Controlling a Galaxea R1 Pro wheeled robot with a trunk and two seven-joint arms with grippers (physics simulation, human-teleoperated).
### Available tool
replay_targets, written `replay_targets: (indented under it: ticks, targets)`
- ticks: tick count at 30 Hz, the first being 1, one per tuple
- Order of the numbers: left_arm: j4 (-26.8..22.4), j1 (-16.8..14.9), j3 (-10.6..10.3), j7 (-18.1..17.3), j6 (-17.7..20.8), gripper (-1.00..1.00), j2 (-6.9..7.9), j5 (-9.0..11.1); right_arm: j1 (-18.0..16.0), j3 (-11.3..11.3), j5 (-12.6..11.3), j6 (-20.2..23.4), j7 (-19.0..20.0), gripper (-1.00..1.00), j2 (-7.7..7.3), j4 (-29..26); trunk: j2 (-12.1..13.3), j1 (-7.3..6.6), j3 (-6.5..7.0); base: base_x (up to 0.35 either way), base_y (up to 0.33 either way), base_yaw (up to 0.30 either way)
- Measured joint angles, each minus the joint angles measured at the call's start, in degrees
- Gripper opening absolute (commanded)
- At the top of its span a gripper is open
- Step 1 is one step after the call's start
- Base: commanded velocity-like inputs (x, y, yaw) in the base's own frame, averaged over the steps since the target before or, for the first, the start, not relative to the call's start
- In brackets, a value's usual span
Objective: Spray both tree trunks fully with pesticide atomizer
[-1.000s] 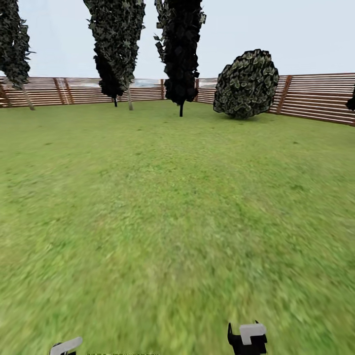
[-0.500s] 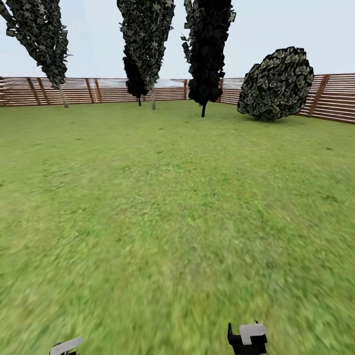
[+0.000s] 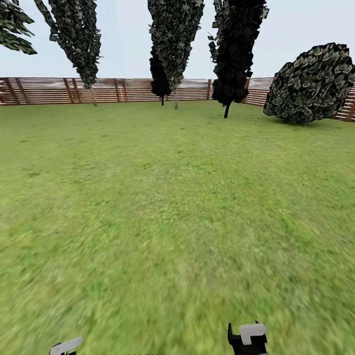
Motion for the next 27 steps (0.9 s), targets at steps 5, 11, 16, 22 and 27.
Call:
replay_targets:
  ticks: [5,11,16,22,27]
  targets:
    - [0.0,0.0,0.0,0.0,0.0,-1.0,0.0,0.0,0.0,0.0,0.0,0.0,0.0,1.0,0.0,0.0,0.0,0.0,0.0,0.0,0.0,0.285]
    - [0.0,0.0,0.0,0.0,0.0,-1.0,0.0,0.0,0.0,0.0,0.0,0.0,0.0,1.0,0.0,0.0,0.0,0.0,0.0,0.0,0.0,0.285]
    - [0.0,0.0,0.0,0.0,0.0,-1.0,0.0,0.0,0.0,0.0,0.0,0.0,0.0,1.0,0.0,0.0,0.0,0.0,0.0,0.0,0.0,0.285]
    - [0.0,0.0,0.0,0.0,0.0,-1.0,0.0,0.0,0.0,0.0,0.0,0.0,0.0,1.0,0.0,0.0,0.0,0.0,0.0,0.0,0.0,0.285]
    - [0.0,0.0,0.0,0.0,0.0,-1.0,0.0,0.0,0.0,0.0,0.0,0.0,0.0,1.0,0.0,0.0,0.0,0.0,0.0,0.0,0.0,0.285]
